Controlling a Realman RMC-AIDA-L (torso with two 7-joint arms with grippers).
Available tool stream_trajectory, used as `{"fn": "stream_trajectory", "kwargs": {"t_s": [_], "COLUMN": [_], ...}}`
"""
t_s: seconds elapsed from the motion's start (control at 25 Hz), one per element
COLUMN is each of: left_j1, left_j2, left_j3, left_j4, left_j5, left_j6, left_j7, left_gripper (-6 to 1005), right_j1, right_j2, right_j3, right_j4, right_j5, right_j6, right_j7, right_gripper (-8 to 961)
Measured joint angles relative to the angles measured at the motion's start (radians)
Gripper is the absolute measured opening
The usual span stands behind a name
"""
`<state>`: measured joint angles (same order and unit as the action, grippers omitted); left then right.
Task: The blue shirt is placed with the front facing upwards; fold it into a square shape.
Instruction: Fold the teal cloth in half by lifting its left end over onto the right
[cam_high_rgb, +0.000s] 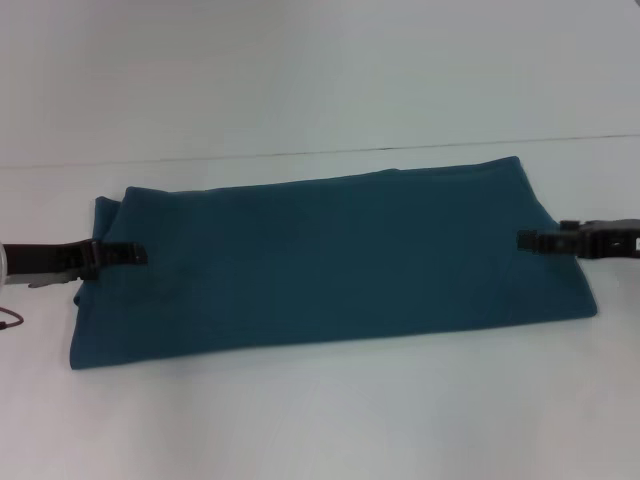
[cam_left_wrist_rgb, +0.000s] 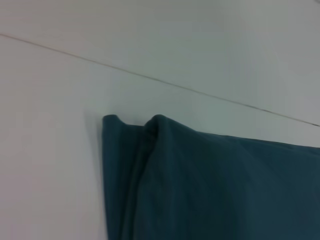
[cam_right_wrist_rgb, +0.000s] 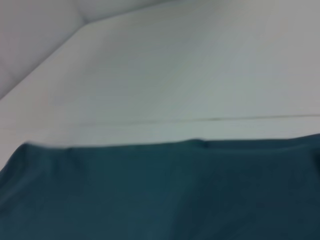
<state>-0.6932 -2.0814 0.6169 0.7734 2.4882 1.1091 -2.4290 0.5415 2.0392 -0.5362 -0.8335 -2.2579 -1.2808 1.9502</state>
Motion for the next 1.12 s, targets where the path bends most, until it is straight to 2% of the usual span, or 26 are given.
{"fn": "stream_trajectory", "kwargs": {"t_s": [0.16, 0.24, 0.44, 0.6, 0.8, 1.12], "left_j1": [-0.007, -0.012, -0.016, -0.019, -0.019, -0.016], "left_j2": [0.003, 0.005, 0.006, 0.005, 0.007, 0.012], "left_j3": [0.000, 0.001, 0.001, 0.000, -0.008, -0.010], "left_j4": [0.009, 0.010, 0.011, 0.012, 0.012, 0.009], "left_j5": [-0.001, -0.001, -0.009, -0.013, -0.013, -0.006], "left_j6": [0.030, 0.037, 0.047, 0.052, 0.051, 0.047], "left_j7": [0.006, 0.006, 0.001, -0.001, -0.051, -0.085], "left_gripper": [843, 843, 843, 844, 844, 844], "right_j1": [-0.007, -0.022, -0.092, -0.156, -0.194, -0.191], "right_j2": [-0.015, -0.011, 0.039, 0.050, 0.047, 0.047], "right_j3": [-0.034, -0.032, -0.019, -0.020, -0.014, -0.022], "right_j4": [-0.026, -0.053, -0.157, -0.156, -0.129, -0.136], "right_j5": [0.001, 0.004, 0.051, 0.145, 0.226, 0.225], "right_j6": [-0.138, -0.198, -0.274, -0.307, -0.359, -0.409], "right_j7": [-0.123, -0.231, -0.493, -0.656, -0.727, -0.730], "right_gripper": [914, 914, 914, 914, 914, 914]}}
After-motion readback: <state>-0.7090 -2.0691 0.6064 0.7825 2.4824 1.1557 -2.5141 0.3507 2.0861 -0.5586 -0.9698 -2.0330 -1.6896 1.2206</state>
